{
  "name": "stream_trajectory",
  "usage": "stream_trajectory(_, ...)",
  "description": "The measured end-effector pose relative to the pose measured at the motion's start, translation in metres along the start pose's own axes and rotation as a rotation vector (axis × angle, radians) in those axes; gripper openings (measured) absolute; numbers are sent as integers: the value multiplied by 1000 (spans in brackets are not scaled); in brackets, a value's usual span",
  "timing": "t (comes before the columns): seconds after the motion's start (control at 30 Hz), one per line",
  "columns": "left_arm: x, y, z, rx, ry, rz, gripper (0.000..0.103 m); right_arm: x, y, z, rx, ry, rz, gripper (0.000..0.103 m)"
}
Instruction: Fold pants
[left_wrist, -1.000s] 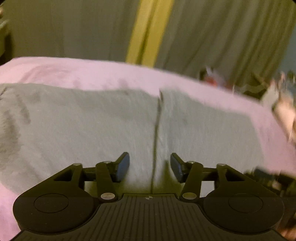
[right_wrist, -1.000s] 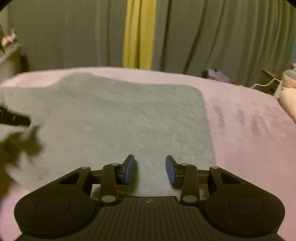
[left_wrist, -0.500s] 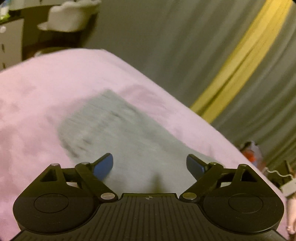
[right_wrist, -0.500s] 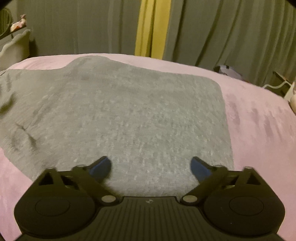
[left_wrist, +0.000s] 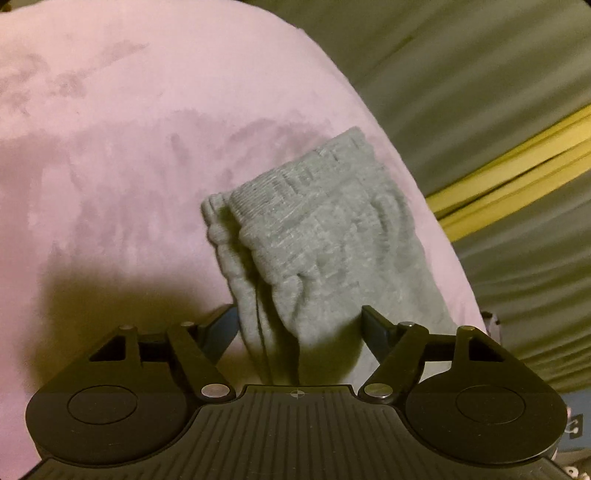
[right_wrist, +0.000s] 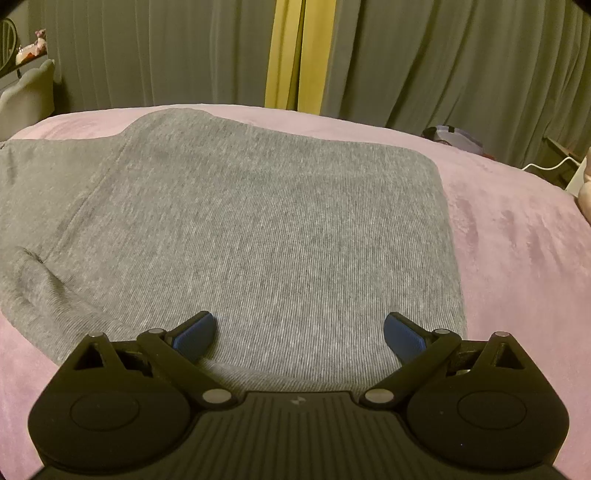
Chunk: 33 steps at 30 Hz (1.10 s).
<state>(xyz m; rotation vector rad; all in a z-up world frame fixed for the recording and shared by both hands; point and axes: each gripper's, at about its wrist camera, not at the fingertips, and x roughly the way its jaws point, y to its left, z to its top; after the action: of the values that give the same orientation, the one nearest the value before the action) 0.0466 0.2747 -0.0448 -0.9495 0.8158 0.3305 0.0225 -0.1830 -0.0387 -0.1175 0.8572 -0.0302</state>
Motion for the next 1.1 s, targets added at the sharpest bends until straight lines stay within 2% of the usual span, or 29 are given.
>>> stream_trajectory(0.17,14,0,4,5,14,-18,82,2,1,-1,0,-4,-7,99)
stream_trajectory(0.27,20,-4,6,4,2,4,81,3,1,-1,2,-8,-7,99)
stream_trajectory(0.43,15,-14,-3,72,-44,71,57,3,0,-1,2,-10,-7,99)
stream_trajectory(0.5,12,-13,-3,68,-51,57,45,4,0,-1,0,-11,-8,99)
stream_trajectory(0.6,4,-14,-5,72,-68,35,34,4,0,0,-1,-13,-10,99)
stream_trajectory(0.63,2,-17,-6,95,-79,37,34,4,0,0,-1,-13,-10,99)
stream_trajectory(0.7,-2,-24,-9,138,-98,45,34,4,0,0,-1,-12,-10,99)
stream_trajectory(0.83,0,-22,-6,119,-84,47,36,4,0,0,-1,-13,-10,99)
stream_trajectory(0.93,5,-18,-5,98,-66,41,43,4,0,0,-1,-13,-10,99)
stream_trajectory(1.0,8,-18,-4,91,-59,34,57,5,0,0,-1,-14,-11,99)
stream_trajectory(1.1,14,-22,-4,96,-52,36,66,5,0,0,-1,-15,-11,99)
